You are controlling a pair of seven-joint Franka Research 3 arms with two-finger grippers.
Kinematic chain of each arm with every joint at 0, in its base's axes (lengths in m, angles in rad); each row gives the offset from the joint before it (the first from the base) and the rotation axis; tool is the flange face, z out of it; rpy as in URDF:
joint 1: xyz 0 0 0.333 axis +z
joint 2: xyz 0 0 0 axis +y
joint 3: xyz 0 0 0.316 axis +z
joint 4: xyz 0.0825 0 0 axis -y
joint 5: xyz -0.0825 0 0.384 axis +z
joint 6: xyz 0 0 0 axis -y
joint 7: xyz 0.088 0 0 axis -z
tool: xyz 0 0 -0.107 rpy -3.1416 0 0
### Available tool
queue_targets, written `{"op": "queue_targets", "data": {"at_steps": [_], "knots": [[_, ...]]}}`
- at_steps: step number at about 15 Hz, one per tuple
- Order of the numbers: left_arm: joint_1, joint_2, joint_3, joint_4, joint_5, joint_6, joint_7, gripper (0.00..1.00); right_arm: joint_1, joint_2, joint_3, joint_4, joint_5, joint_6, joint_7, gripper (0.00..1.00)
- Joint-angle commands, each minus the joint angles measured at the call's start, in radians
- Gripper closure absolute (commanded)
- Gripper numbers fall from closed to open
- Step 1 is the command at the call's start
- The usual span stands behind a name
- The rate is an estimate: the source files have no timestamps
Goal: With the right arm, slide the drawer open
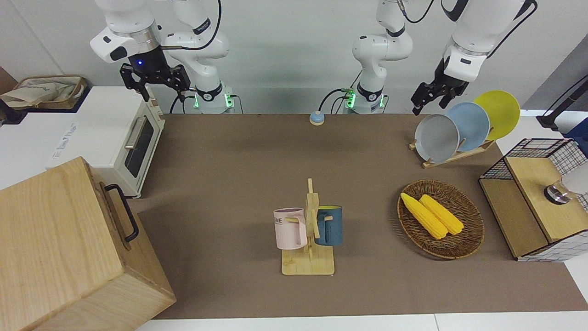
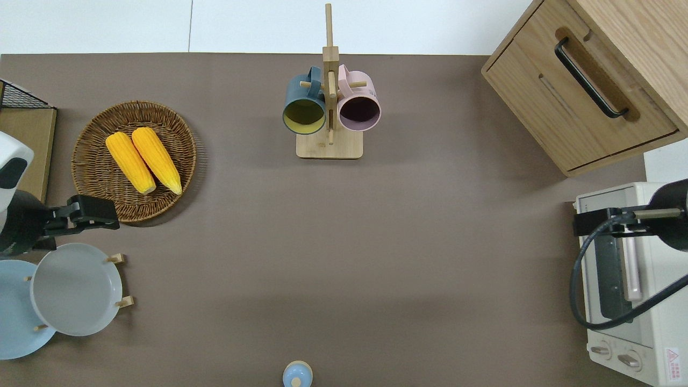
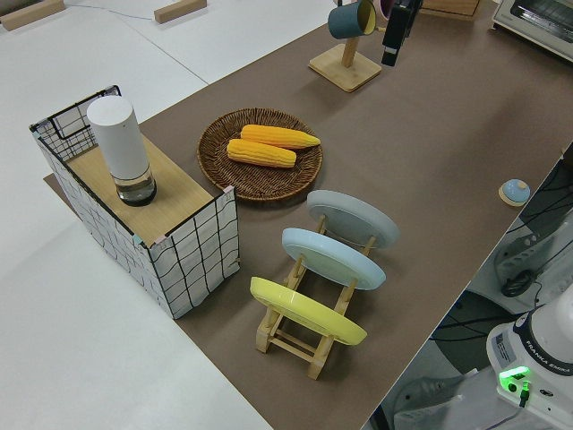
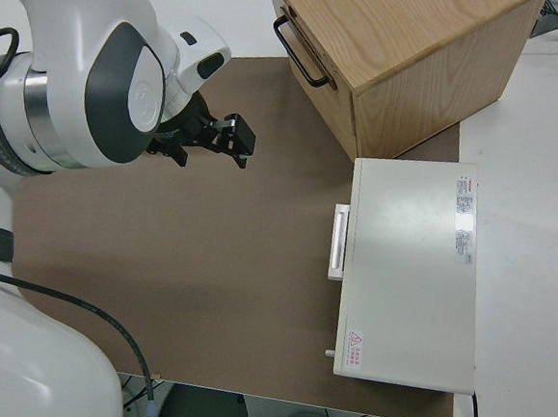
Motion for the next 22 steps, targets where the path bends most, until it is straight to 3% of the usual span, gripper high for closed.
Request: {"op": "queue_targets", "data": {"at_steps": [1,3,4,9,12,15,18,22], "knots": [[0.0,-0.008,0.004,0.004,-0.001,-0.015,0.007,0.01,-0.003,0.015,0.003,0.021,0.0,-0.02,-0.021,0.015],[0.0,-0.008,0.004,0.004,-0.001,-0.015,0.007,0.01,-0.003,0.015,0.006,0.021,-0.02,-0.02,-0.021,0.015],[0.0,-0.008,0.004,0.004,-0.001,-0.015,0.007,0.01,-0.004,0.015,0.024,0.021,-0.046,-0.02,-0.022,0.015],[0.0,-0.008,0.004,0.004,-0.001,-0.015,0.007,0.01,-0.004,0.04,0.203,0.021,-0.365,-0.019,-0.01,0.017],[0.0,-0.008,0.004,0.004,-0.001,-0.017,0.007,0.01,0.008,0.067,0.26,0.008,-0.513,-0.017,0.022,0.019],[0.0,-0.008,0.004,0.004,-0.001,-0.017,0.007,0.01,0.025,0.113,0.262,0.003,-0.633,0.001,0.028,0.019],[0.0,-0.008,0.004,0.004,-0.001,-0.015,0.007,0.01,0.028,0.144,0.264,-0.031,-0.776,0.069,0.048,0.019],[0.0,-0.008,0.004,0.004,-0.001,-0.015,0.007,0.01,0.031,0.201,0.264,-0.031,-0.935,0.115,0.048,0.019]]}}
